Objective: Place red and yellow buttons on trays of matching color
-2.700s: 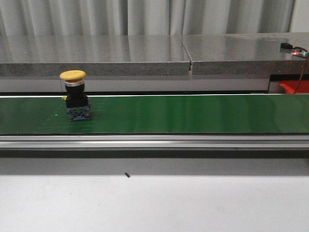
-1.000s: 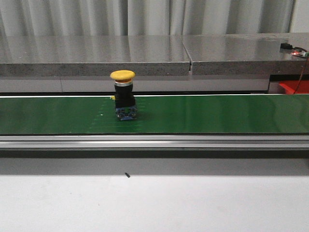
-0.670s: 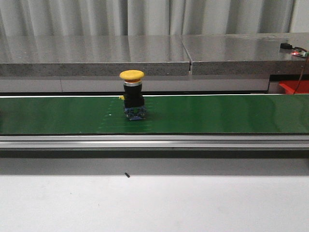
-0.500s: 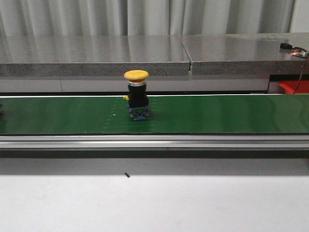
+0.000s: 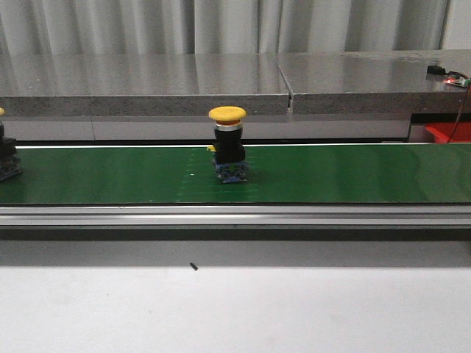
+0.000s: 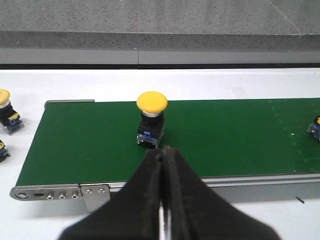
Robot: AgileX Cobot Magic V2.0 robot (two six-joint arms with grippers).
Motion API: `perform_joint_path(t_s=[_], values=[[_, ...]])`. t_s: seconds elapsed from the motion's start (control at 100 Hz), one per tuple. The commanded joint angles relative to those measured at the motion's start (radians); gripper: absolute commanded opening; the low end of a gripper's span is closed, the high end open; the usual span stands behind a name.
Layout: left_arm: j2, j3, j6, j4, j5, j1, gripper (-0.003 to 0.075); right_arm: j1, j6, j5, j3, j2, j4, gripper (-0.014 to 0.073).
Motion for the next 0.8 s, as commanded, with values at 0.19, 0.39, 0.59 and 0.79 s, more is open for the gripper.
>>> perform_joint_path(t_s=[0.19, 0.39, 0.59, 0.79], values=[[0.003, -0.027, -0.005, -0.026, -0.061, -0.008, -0.0020, -0.003, -0.009, -0.036, -0.026, 0.001, 0.046, -0.0062], [0.003, -0.027, -0.005, -0.026, -0.061, -0.008, -0.0020, -0.003, -0.009, -0.010, -0.026, 0.001, 0.077, 0.0221], [0.003, -0.027, -0.005, -0.026, -0.063, -0.008, -0.0020, -0.003, -0.009, -0.029, -0.026, 0.001, 0.152, 0.0622], [0.003, -0.027, -0.005, -0.026, -0.063, -0.008, -0.0020, -0.003, -0.009, 0.022, -0.049, 0.027, 0.167, 0.0646]])
